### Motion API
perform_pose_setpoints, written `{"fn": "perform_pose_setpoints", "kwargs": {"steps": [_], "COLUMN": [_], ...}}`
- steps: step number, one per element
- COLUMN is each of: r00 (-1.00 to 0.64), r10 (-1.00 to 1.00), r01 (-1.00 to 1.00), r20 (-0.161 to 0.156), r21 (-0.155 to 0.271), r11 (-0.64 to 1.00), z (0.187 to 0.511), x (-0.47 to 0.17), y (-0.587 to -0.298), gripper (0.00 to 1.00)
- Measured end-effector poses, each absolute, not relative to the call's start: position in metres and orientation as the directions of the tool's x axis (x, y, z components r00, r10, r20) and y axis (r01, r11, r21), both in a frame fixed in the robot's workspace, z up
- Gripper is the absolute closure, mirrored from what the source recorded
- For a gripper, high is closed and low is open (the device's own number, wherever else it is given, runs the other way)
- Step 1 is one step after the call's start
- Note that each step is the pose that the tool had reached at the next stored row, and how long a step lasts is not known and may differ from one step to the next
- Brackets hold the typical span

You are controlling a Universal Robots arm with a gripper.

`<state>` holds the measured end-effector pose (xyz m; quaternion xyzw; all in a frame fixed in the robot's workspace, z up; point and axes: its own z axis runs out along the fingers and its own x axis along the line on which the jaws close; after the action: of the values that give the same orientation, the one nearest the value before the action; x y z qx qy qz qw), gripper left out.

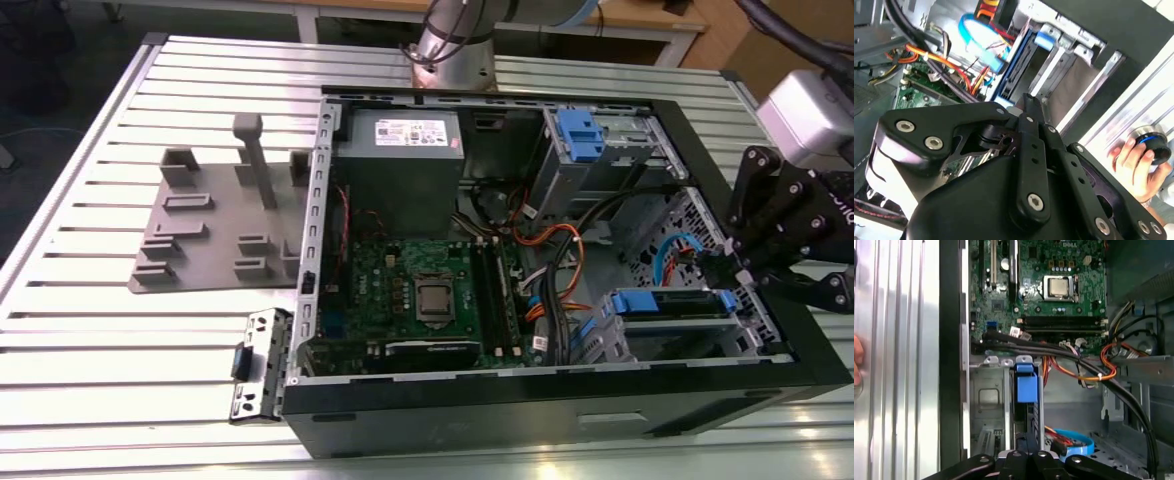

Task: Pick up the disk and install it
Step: 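Insert the disk into the insertion slot, then insert the first disk wire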

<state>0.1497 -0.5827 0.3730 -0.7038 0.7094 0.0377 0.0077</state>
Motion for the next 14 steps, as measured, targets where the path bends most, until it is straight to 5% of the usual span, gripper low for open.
{"fn": "perform_pose_setpoints", "kwargs": {"steps": [14], "r00": [-0.009], "r10": [-0.998], "r01": [-0.999], "r20": [-0.064], "r21": [0.043], "r11": [0.007], "z": [0.369], "x": [0.167], "y": [-0.582], "gripper": [0.9]}}
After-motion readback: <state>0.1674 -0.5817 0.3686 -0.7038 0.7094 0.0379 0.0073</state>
